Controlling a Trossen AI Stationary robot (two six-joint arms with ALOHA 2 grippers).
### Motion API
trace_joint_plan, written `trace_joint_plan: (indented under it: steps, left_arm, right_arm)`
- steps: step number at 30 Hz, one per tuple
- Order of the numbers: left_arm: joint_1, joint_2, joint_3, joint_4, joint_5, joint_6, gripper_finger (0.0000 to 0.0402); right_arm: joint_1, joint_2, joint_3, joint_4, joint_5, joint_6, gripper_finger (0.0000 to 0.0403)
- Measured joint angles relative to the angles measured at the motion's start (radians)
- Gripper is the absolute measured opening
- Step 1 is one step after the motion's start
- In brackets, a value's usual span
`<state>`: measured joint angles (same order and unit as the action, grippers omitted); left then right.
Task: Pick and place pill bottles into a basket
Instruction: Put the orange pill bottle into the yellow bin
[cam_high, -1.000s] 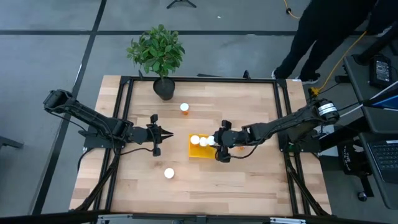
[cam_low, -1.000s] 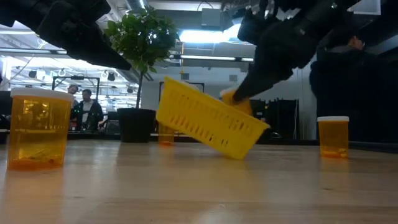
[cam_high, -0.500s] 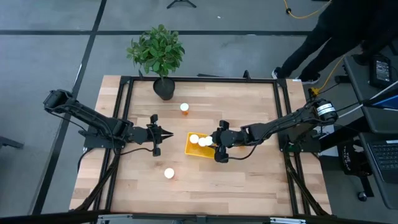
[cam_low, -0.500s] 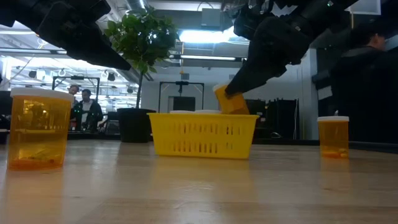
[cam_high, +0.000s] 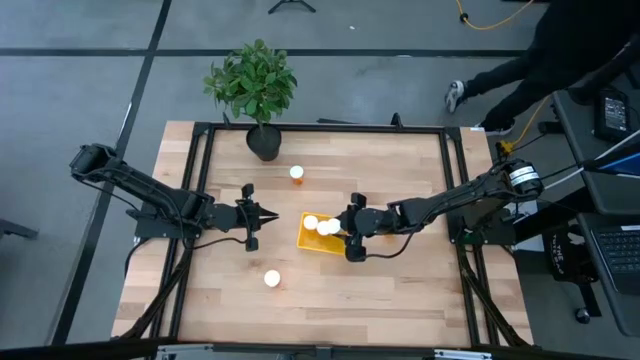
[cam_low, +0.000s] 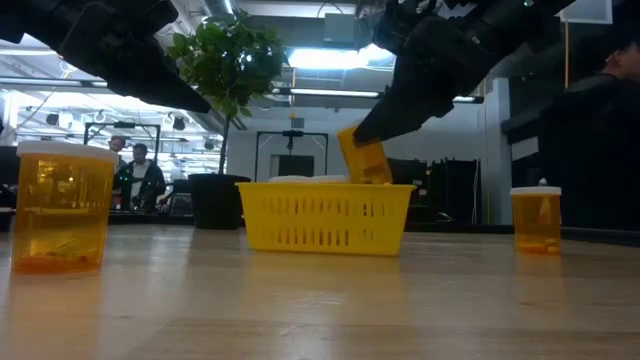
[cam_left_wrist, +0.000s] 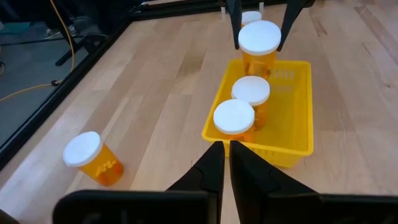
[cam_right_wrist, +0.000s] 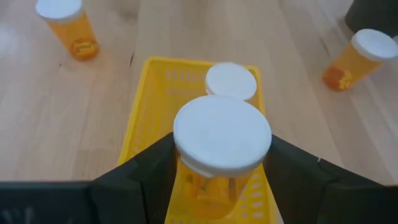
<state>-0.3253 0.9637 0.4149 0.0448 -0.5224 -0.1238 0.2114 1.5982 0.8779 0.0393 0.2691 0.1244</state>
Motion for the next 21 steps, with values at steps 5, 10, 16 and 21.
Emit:
trace_joint_plan:
  steps: [5, 10, 16, 21]
  left_arm:
    - [0.0, 0.0, 0.0, -0.001, 0.001, -0.013, 0.0024]
    - [0.0, 0.0, 0.0, -0.003, 0.03, -0.013, 0.0021]
    - [0.0, 0.0, 0.0, -0.004, 0.05, -0.013, 0.0021]
    - [0.0, 0.0, 0.0, -0.004, 0.05, -0.013, 0.0024]
  right_arm:
    - [-0.008, 0.008, 0.0, -0.006, 0.0, 0.002, 0.0224]
    - [-0.008, 0.036, 0.0, -0.014, 0.0, 0.002, 0.0224]
    - [-0.008, 0.045, 0.0, -0.023, 0.018, 0.006, 0.0224]
    - [-0.008, 0.045, 0.0, -0.059, 0.052, 0.039, 0.0224]
